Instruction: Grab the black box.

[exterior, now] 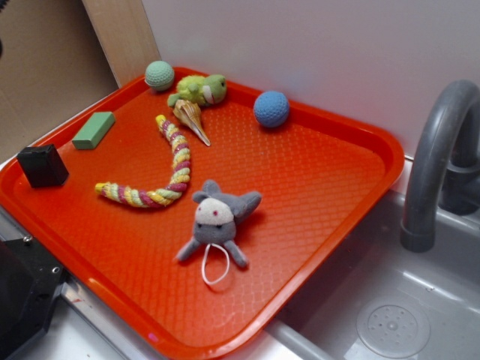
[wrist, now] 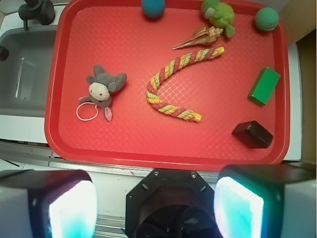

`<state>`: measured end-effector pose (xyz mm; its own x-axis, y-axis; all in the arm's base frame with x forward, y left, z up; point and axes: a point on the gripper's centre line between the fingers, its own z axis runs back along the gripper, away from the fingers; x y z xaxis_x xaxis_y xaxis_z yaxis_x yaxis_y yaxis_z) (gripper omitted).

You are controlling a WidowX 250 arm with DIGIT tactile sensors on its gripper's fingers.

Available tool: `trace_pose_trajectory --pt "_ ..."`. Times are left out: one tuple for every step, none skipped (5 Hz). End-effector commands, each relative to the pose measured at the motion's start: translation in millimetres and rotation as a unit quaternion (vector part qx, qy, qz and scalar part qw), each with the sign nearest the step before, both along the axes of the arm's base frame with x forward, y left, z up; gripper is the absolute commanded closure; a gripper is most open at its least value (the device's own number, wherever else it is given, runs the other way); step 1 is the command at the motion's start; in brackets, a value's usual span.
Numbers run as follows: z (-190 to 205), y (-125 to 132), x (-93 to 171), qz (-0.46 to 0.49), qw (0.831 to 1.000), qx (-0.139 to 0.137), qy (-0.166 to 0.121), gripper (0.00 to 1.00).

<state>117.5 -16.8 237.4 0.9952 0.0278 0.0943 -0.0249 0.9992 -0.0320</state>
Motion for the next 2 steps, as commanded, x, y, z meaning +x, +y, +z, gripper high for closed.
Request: trace_pose_trajectory --pt "0.0 0.0 0.0 0.000 1.000 0.000 0.000 0.00" --pt "-12.3 34.6 13.7 -0.110 0.993 0.042 -0.024 0.00"
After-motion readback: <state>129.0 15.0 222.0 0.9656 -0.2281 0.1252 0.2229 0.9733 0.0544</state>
